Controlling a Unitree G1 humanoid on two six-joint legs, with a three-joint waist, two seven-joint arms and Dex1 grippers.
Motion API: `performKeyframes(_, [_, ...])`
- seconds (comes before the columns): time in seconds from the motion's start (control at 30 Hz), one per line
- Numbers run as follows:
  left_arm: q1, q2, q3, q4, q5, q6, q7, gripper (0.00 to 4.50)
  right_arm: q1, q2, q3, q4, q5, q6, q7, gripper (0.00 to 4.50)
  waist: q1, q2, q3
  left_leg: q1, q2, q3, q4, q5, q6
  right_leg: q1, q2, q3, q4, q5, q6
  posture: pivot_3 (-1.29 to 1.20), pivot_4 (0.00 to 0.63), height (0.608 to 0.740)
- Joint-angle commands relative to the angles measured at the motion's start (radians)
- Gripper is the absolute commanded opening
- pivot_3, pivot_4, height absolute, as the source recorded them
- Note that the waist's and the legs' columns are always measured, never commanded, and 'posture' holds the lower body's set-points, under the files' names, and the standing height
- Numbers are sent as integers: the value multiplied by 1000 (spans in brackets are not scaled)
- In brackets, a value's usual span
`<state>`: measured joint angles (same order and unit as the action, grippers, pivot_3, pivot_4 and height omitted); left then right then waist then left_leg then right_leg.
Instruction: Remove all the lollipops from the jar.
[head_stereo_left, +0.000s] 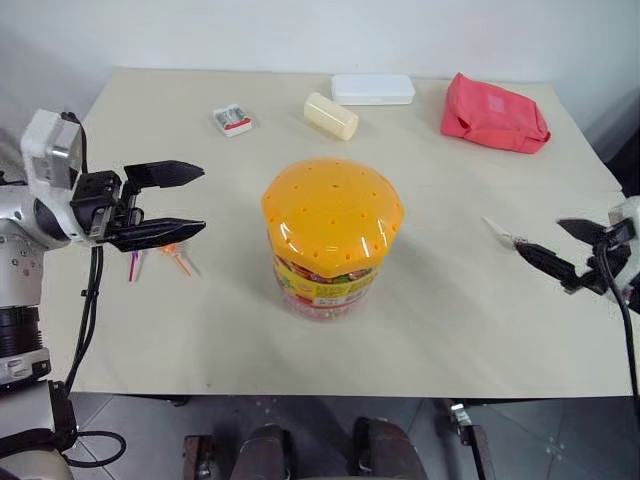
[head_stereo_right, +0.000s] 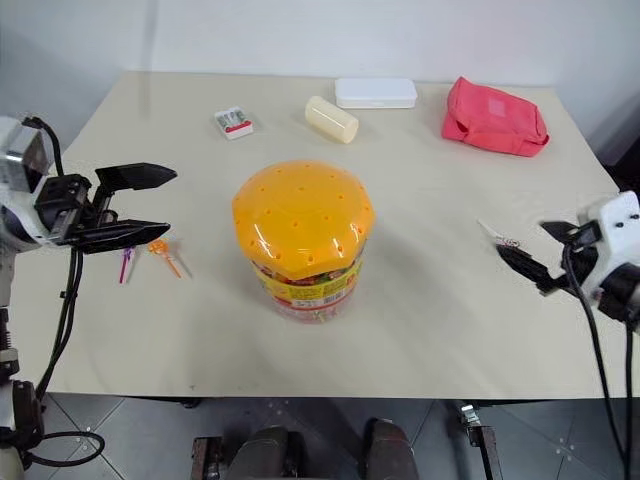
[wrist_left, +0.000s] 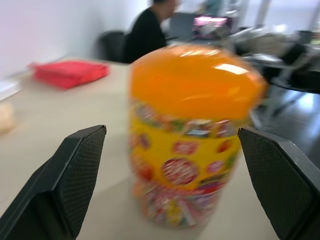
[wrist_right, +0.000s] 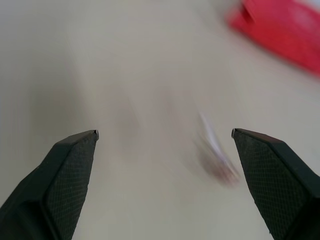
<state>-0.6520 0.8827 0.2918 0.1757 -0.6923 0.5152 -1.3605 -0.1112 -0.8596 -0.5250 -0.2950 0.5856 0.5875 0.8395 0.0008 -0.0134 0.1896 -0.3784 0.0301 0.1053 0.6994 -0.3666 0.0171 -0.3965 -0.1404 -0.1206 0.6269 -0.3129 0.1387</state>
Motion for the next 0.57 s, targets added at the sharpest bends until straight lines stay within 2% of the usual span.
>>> performKeyframes(0.03, [50,8,18,-16,11,24,52,4500,56,7,68,-56,-21,-121,100,4469,3,0,0,0,0,0,0,0,0,0,0,0,0,0,0,0,150,740])
performKeyframes(0.1, [96,-4,29,-39,15,38,106,4500,87,3,145,-47,-74,-180,140,4469,2,0,0,1,-1,0,0,0,1,1,0,0,0,0,0,0,150,740])
performKeyframes(0.27, [225,-59,88,-126,-56,72,173,4500,118,41,218,4,-92,-263,184,4469,1,0,0,1,0,-1,1,0,0,1,0,0,0,0,0,0,150,740])
performKeyframes(0.57, [508,-135,179,-327,-77,37,253,4500,198,198,282,38,-195,-330,24,4469,0,0,0,2,0,-8,0,-1,0,2,-1,1,0,0,0,0,150,740])
